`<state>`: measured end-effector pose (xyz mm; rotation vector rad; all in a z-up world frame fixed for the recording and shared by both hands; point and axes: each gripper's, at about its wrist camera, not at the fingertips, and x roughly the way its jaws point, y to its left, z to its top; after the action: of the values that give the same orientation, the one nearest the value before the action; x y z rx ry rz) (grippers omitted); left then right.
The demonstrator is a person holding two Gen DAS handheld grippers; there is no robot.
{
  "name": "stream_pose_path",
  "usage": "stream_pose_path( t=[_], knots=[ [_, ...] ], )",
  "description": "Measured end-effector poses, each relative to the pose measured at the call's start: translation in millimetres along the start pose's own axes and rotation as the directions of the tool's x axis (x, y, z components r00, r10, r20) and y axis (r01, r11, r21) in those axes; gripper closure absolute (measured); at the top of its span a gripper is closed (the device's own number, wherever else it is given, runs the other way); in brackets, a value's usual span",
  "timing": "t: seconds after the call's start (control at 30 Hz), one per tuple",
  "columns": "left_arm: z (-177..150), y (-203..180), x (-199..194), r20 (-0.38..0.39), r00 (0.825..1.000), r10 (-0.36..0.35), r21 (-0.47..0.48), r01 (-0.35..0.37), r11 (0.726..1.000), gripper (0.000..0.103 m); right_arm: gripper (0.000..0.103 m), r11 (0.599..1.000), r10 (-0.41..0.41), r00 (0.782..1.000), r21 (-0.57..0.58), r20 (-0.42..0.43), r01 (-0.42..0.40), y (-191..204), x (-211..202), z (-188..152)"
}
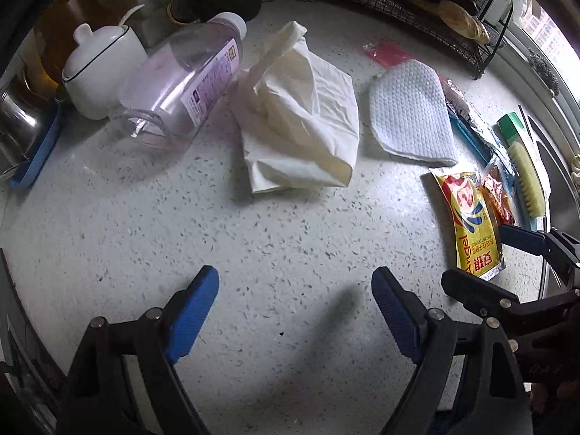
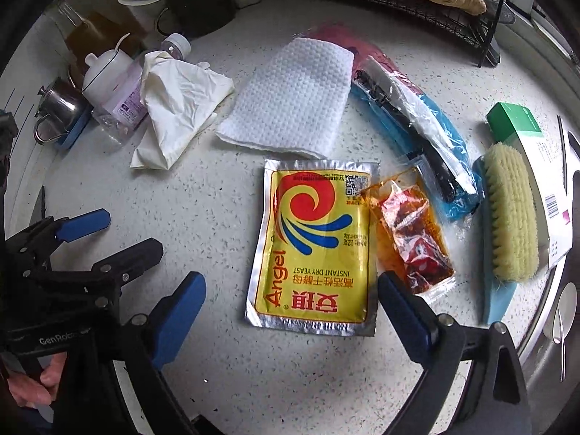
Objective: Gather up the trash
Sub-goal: 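Grasp the yellow yeast packet with the right tool while the left tool grasps the white tissue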
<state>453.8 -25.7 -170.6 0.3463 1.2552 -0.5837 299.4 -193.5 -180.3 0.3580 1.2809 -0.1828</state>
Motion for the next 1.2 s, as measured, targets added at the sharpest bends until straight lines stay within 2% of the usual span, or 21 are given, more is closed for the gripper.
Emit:
stream_pose_path(
  t=[0.17, 0.2, 0.3, 0.4, 0.5, 0.63, 0.83, 1.0, 1.2],
  knots=[
    [8.5, 11.8, 3.5, 0.009, 1.000, 0.006, -0.003, -0.006, 1.000, 0.018, 0.009, 0.998, -0.059, 0.998, -0.035, 0.007, 0.059, 9.4, 5.5, 17.7],
    [9.4, 14.2, 3.6, 0.008, 1.000, 0.008, -0.003, -0.008, 1.000, 0.018, 0.014, 0.996, -0.074, 0.997, -0.043, 0.007, 0.074, 10.6, 5.5, 19.8],
    [10.2, 20.4, 2.6, 0.007, 1.000, 0.002, -0.006, -0.002, 1.000, 0.018, 0.040, 0.988, -0.135, 0.991, -0.077, 0.008, 0.135, 15.4, 2.3, 25.9],
    [10.4, 22.8, 2.3, 0.004, 1.000, -0.003, -0.001, 0.003, 1.000, 0.018, 0.042, 0.988, -0.128, 0.992, -0.091, 0.004, 0.128, 16.1, -1.1, 28.2],
    [6.6, 28.3, -1.6, 0.002, 1.000, -0.018, 0.006, 0.018, 1.000, 0.018, 0.059, 0.988, -0.108, 0.994, -0.112, 0.022, 0.110, 17.3, -6.1, 26.8],
    [9.5, 26.7, -7.1, 0.005, 1.000, -0.028, 0.021, 0.028, 0.999, 0.018, 0.068, 0.992, -0.079, 0.997, -0.096, 0.015, 0.080, 23.6, -5.7, 28.5],
    [23.4, 10.5, -23.1, 0.030, 0.998, -0.052, 0.061, 0.050, 0.997, 0.018, 0.069, 0.997, -0.060, 0.995, -0.047, 0.083, 0.064, 20.6, -39.3, 12.6],
    [41.9, 7.3, -19.1, 0.036, 0.995, -0.092, 0.055, 0.090, 0.994, 0.018, 0.069, 0.996, -0.074, 0.988, -0.033, 0.133, 0.079, 12.3, -57.2, 20.5],
    [66.6, -0.7, -2.0, 0.040, 0.997, -0.069, 0.080, 0.065, 0.995, 0.018, 0.068, 0.997, -0.073, 0.987, 0.000, 0.146, 0.074, 1.5, -57.1, 38.0]
  ],
)
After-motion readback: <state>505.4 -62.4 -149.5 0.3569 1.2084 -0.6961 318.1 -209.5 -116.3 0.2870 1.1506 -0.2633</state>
